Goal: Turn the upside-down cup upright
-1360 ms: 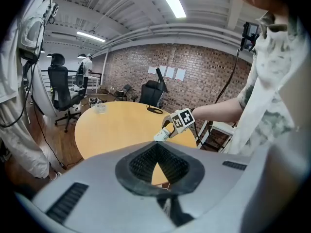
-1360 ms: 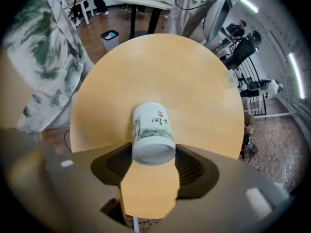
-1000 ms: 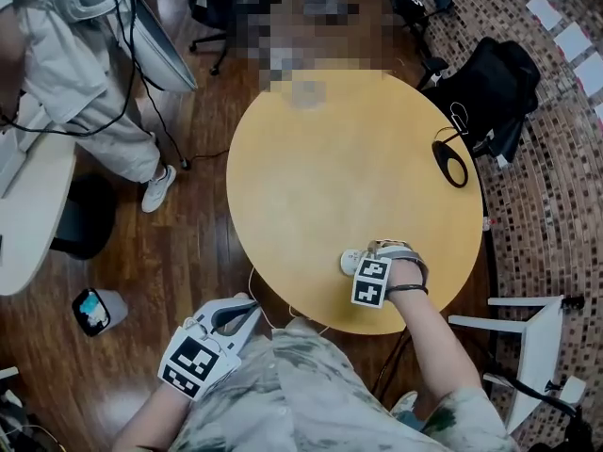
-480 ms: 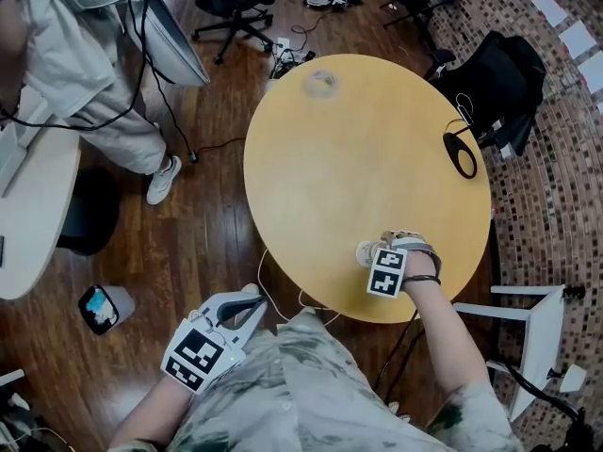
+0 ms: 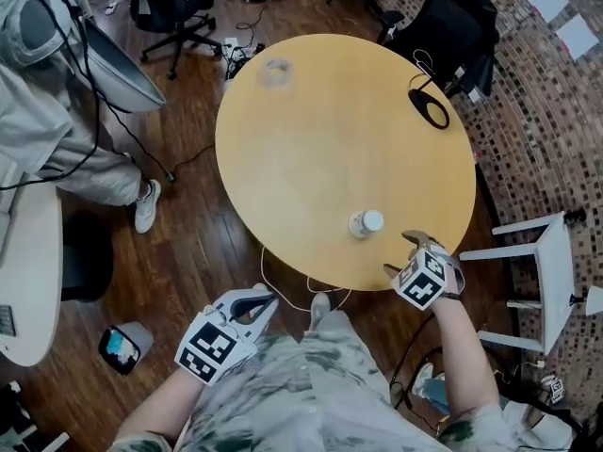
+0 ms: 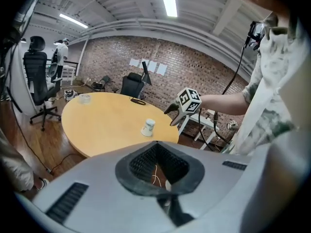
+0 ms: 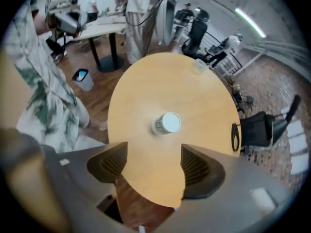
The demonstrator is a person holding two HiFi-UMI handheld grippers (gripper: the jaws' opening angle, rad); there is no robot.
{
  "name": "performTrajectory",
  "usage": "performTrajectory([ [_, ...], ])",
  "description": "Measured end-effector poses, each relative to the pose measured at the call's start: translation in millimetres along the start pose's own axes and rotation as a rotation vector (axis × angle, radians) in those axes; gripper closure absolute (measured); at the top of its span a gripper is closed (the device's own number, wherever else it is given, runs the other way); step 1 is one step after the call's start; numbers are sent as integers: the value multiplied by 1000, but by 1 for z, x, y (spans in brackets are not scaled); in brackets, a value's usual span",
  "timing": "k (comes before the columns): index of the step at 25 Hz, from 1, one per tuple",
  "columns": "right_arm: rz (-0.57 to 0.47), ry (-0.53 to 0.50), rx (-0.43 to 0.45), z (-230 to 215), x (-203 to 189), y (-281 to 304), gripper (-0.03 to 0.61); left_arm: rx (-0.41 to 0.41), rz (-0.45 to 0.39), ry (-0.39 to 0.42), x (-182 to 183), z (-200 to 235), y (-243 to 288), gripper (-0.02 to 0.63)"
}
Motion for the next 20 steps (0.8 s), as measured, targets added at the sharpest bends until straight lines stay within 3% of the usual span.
performTrajectory([
  [4,-225,247,-33,49,-22,-48,242,-50,2,58,6,-23,15,607],
  [8,-379,312,-81,116,-47,-106,261,-72,-24,115,13,-82,13,607],
  [13,-647,452,-90,184,-80,-154,262,-44,-49,145,0,-151,10,607],
  [16,-728,510,-64,227,-105,-181,262,-5,-68,135,-10,-202,-6,607],
  [20,-750,496,33,289,-127,-192,262,69,-38,101,-37,-257,-43,607],
])
Point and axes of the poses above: the fingertips, and each gripper's own axes: y forward along the fingers, z to its left, x out of its top, the point moved 8 cm from there along -y, backward along the fingers, and after that the axes turned 14 degrees about -z, right-handed, at the moved point
